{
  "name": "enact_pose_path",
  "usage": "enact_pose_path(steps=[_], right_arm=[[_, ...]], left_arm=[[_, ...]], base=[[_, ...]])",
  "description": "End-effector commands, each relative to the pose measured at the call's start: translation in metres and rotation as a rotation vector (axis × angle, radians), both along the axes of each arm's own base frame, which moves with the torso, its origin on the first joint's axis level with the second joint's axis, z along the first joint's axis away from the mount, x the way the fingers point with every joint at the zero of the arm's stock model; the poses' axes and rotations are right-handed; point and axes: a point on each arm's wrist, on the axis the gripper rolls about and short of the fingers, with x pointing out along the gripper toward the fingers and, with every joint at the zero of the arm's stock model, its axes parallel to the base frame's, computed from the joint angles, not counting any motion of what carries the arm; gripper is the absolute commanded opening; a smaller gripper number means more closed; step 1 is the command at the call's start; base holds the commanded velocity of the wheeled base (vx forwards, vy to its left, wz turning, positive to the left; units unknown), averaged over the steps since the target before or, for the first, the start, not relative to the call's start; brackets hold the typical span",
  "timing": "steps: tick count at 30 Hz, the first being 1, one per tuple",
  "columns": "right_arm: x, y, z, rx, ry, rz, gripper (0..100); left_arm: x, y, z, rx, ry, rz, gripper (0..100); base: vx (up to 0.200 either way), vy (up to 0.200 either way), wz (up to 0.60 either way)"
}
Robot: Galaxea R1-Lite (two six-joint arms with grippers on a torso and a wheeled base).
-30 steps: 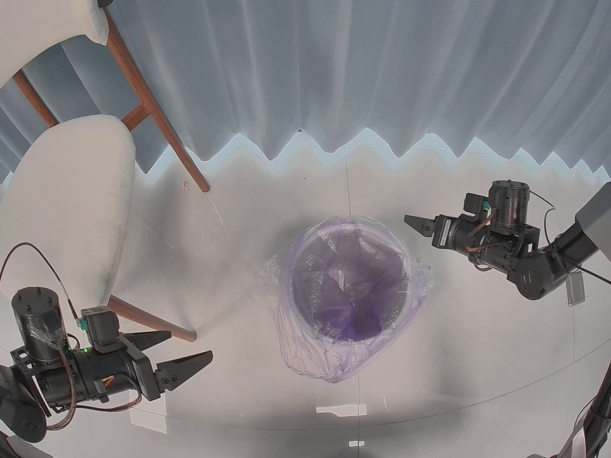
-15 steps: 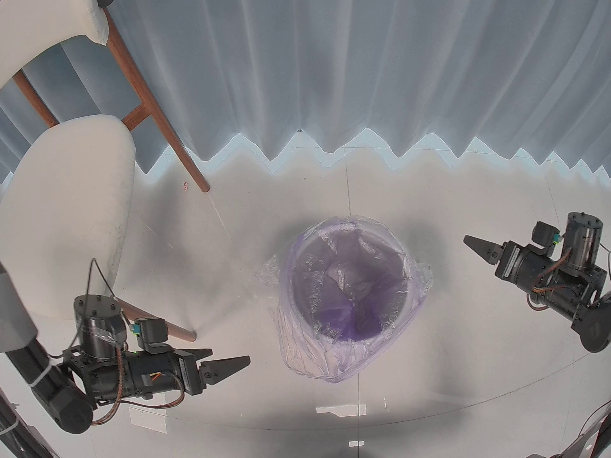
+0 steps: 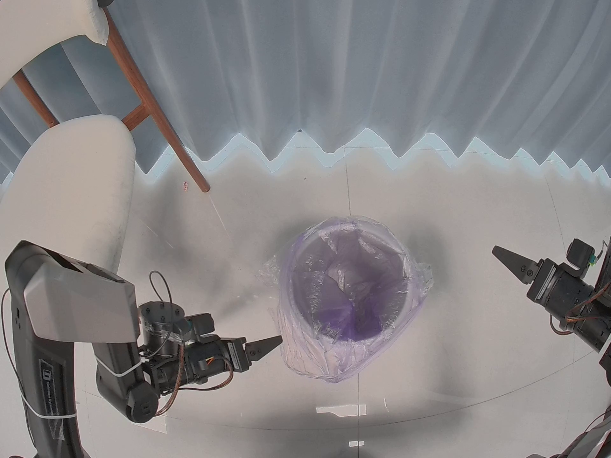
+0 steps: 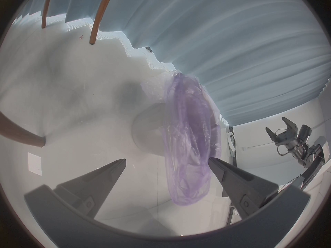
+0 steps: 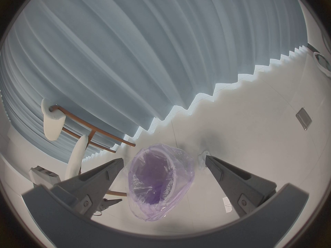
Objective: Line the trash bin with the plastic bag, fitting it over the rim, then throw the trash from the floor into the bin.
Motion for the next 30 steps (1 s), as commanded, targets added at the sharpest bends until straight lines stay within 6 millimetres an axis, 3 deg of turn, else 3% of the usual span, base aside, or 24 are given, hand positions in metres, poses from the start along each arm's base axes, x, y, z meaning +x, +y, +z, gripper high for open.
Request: enact_pose_path(steps=[1,10,11,25,30], right_arm=[[-0.012,0.002,0.004,0.014,-0.025,0.012,100],[-0.012,0.005,0.002,0.013,-0.014,0.027,100],[-0.012,0.005,0.002,0.013,-0.012,0.028,100],[-0.011,0.008,-0.002,0.005,0.012,0.041,100],[-0.011,0.008,-0.003,0.003,0.018,0.042,100]], left_arm=[[0.022,-0.014,-0.015,-0.028,-0.017,0.006,100],[0.037,-0.018,-0.024,-0.037,-0.035,0.017,100],[0.038,-0.019,-0.025,-0.035,-0.036,0.021,0],[0.048,-0.022,-0.028,-0.035,-0.061,0.053,0],[0.060,-0.021,-0.039,-0.014,-0.076,0.130,0]], base=[[0.000,0.000,0.00],[0.000,0.000,0.00],[0.000,0.000,0.00],[0.000,0.000,0.00],[0.000,0.000,0.00]])
